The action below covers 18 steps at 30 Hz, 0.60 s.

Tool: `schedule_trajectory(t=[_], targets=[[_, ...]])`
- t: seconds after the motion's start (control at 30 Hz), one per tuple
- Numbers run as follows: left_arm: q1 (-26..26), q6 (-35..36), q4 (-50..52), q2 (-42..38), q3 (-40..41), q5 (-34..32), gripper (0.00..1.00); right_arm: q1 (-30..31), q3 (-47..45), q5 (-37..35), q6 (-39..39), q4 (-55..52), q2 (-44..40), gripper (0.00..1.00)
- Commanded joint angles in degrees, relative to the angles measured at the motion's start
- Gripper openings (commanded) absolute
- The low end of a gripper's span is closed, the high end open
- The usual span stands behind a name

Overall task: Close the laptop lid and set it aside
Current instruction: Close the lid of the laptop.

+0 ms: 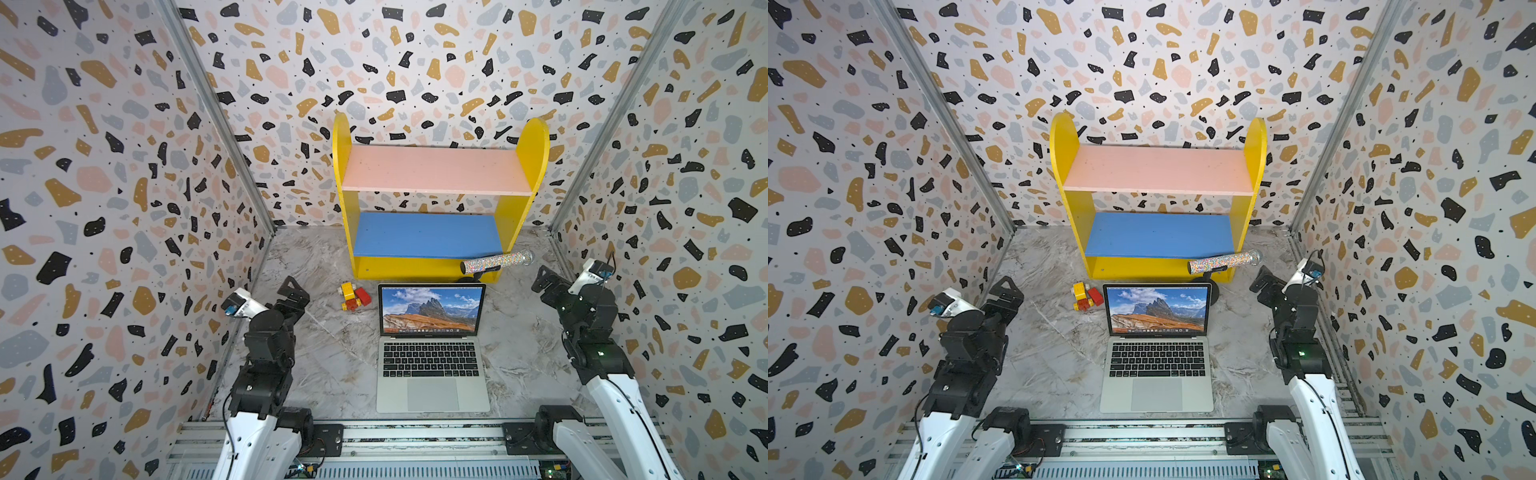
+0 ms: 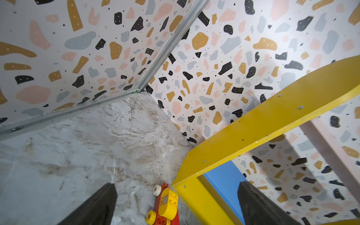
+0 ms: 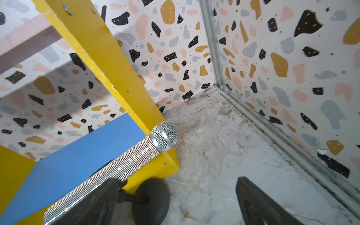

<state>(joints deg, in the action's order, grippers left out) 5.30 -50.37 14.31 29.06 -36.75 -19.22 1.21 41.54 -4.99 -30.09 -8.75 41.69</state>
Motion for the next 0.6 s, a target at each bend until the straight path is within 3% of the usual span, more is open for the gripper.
schedule_trajectory(t=[0.0, 0.17, 0.3, 0.47, 0.57], targets=[[-0.3, -0.4, 12.0, 1.9, -6.7, 5.9, 0.99, 0.0, 4.3, 14.4, -1.0, -12.4, 0.9, 1.00], [-0.3, 7.0, 22.3, 12.0, -19.0, 18.2, 1.00, 0.1, 11.6, 27.5, 1.2, -19.2, 5.9, 0.88], [-0.1, 8.4, 21.6, 15.7, -21.0, 29.3, 1.00, 0.1, 16.3, 34.5, 1.6, -22.7, 9.6, 0.72], [2.5, 9.1, 23.2, 13.9, -19.2, 32.2, 1.00, 1.7, 23.9, 40.9, 1.8, -28.2, 15.3, 0.48], [4.4, 8.5, 24.9, 11.6, -17.1, 32.8, 1.00, 5.3, 28.3, 39.1, 3.1, -31.1, 18.0, 0.37]])
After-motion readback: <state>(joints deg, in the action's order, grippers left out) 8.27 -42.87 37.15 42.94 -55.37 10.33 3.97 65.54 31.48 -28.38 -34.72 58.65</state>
